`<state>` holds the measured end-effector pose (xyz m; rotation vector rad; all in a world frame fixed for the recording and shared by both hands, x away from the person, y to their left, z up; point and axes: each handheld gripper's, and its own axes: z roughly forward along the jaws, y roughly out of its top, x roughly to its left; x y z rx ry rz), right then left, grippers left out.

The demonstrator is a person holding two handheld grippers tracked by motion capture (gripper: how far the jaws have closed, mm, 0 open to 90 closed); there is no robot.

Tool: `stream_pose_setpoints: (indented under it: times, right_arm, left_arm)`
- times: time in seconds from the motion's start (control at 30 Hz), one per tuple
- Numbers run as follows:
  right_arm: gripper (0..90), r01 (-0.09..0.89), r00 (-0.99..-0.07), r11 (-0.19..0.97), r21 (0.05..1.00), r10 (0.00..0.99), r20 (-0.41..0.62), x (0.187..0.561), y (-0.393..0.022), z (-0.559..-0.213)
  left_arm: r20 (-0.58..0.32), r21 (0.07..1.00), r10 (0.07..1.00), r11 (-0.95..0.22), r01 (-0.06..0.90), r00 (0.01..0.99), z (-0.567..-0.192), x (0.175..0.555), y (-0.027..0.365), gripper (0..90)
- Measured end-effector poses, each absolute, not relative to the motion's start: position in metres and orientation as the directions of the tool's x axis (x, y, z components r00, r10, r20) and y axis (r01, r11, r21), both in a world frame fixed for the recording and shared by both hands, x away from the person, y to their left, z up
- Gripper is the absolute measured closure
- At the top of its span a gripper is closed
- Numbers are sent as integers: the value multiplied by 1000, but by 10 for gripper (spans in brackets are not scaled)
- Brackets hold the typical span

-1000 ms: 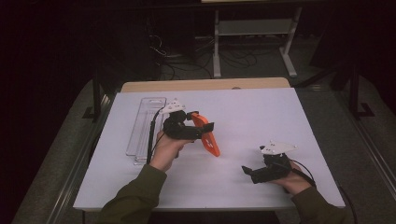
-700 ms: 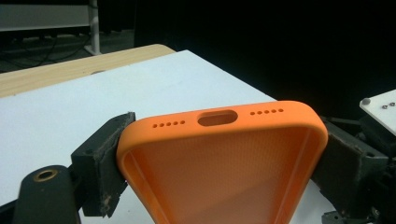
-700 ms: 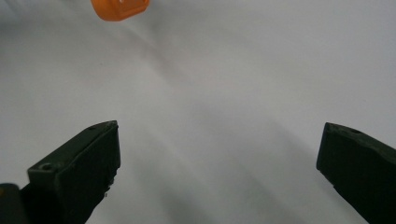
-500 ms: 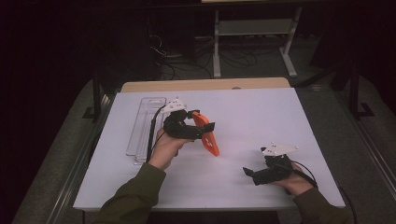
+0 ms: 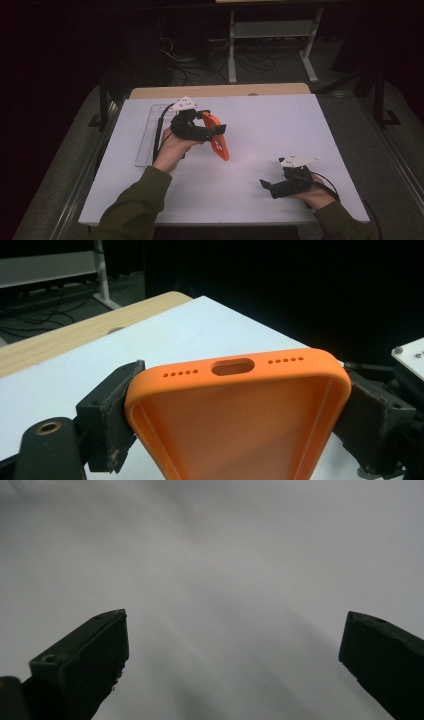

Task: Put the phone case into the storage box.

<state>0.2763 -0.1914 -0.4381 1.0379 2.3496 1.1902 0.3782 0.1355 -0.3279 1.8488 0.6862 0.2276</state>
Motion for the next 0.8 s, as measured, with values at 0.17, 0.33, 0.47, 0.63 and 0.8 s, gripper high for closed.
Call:
stream_pose_setpoints:
  times: [0.17, 0.33, 0.47, 0.63, 0.8]
  right_arm:
    - [0, 469, -687, 388, 794, 725, 51, 276, -192, -438]
    - [0, 468, -685, 390, 793, 727, 48, 276, -191, -438]
    - [0, 465, -686, 392, 794, 726, 43, 276, -191, -438]
    - [0, 462, -687, 393, 795, 726, 40, 276, -192, -437]
    - [0, 464, -686, 391, 795, 726, 43, 276, -192, -437]
  left_arm:
    - [-153, 911, 564, -238, 337, 811, -318, 383, 140, 149]
    - [-135, 913, 571, -246, 325, 810, -309, 387, 143, 149]
    - [-132, 915, 575, -244, 323, 808, -303, 389, 145, 149]
    - [-117, 916, 583, -249, 314, 804, -297, 393, 147, 149]
    - [-108, 919, 596, -245, 308, 796, -292, 397, 151, 149]
